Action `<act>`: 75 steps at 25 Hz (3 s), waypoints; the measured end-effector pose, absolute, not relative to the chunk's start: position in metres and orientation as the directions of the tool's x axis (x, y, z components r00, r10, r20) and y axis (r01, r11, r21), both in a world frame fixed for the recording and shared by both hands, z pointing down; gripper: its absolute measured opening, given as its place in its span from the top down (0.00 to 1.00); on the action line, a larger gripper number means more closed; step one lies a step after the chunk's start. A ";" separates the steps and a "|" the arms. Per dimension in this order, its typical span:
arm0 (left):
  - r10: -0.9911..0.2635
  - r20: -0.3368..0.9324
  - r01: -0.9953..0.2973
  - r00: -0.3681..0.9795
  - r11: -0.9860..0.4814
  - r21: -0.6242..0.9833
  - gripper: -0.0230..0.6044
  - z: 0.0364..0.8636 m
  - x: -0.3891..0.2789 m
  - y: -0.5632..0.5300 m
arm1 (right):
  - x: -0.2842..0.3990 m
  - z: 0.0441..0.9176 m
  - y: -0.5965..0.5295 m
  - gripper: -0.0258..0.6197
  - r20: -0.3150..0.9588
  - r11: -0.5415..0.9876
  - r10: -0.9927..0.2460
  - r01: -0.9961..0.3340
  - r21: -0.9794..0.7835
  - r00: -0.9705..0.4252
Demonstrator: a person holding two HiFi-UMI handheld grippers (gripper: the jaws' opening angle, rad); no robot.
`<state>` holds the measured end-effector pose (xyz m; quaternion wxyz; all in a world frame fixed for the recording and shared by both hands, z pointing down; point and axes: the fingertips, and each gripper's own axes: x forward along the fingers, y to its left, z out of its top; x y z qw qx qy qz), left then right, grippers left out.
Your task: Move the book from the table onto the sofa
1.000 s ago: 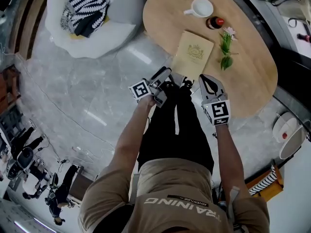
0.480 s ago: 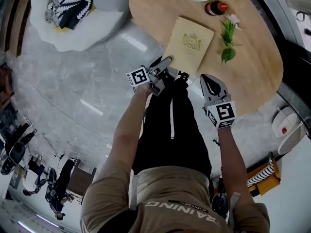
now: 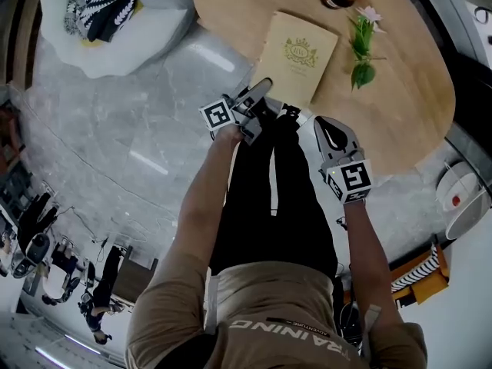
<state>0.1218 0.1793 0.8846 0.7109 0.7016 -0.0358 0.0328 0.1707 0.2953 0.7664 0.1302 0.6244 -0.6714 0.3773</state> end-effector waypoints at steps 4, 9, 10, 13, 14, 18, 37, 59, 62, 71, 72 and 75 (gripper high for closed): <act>0.004 0.098 -0.098 0.995 0.021 0.995 0.62 0.882 0.118 0.180 | 0.169 0.767 0.299 0.95 0.648 -0.069 -0.737 -0.932 -0.355 -0.192; -0.021 0.066 -0.065 0.998 0.027 0.997 0.62 0.858 0.114 0.179 | 0.180 0.758 0.306 0.95 0.631 -0.075 -0.756 -0.934 -0.350 -0.176; -0.022 0.060 -0.060 0.998 0.029 0.998 0.62 0.852 0.113 0.178 | 0.182 0.756 0.306 0.95 0.627 -0.079 -0.760 -0.933 -0.350 -0.171; -0.017 0.075 -0.074 0.997 0.024 0.997 0.62 0.833 0.105 0.181 | 0.186 0.744 0.310 0.95 0.622 -0.089 -0.767 -0.934 -0.346 -0.158; -0.011 0.081 -0.080 0.997 0.017 0.997 0.62 0.826 0.102 0.181 | 0.187 0.739 0.311 0.95 0.619 -0.088 -0.770 -0.935 -0.344 -0.155; 0.002 0.090 -0.090 0.996 0.011 0.996 0.62 0.793 0.104 0.177 | 0.200 0.715 0.308 0.95 0.593 -0.092 -0.794 -0.938 -0.335 -0.133; -0.034 -0.032 0.029 0.999 -0.082 0.996 0.62 0.535 0.114 0.174 | 0.214 0.508 0.285 0.95 0.457 0.093 -0.869 -0.969 -0.228 -0.191; -0.328 -0.016 -0.030 0.944 -0.134 0.991 0.62 0.491 0.016 0.125 | 0.170 0.474 0.226 0.95 0.406 0.325 -0.831 -0.924 -0.200 -0.380; -0.396 -0.043 -0.011 0.917 -0.132 0.991 0.62 0.479 -0.008 0.123 | 0.146 0.473 0.206 0.95 0.412 0.404 -0.792 -0.893 -0.200 -0.450; -0.581 -0.062 -0.023 0.811 -0.137 0.990 0.62 0.481 -0.117 0.100 | 0.059 0.451 0.152 0.95 0.420 0.567 -0.715 -0.815 -0.119 -0.559; -0.596 -0.057 -0.030 0.801 -0.135 0.990 0.62 0.481 -0.131 0.095 | 0.050 0.450 0.146 0.95 0.421 0.567 -0.713 -0.814 -0.124 -0.561; -0.637 -0.052 -0.050 0.769 -0.141 0.989 0.62 0.485 -0.167 0.073 | 0.031 0.446 0.124 0.95 0.408 0.553 -0.715 -0.816 -0.168 -0.568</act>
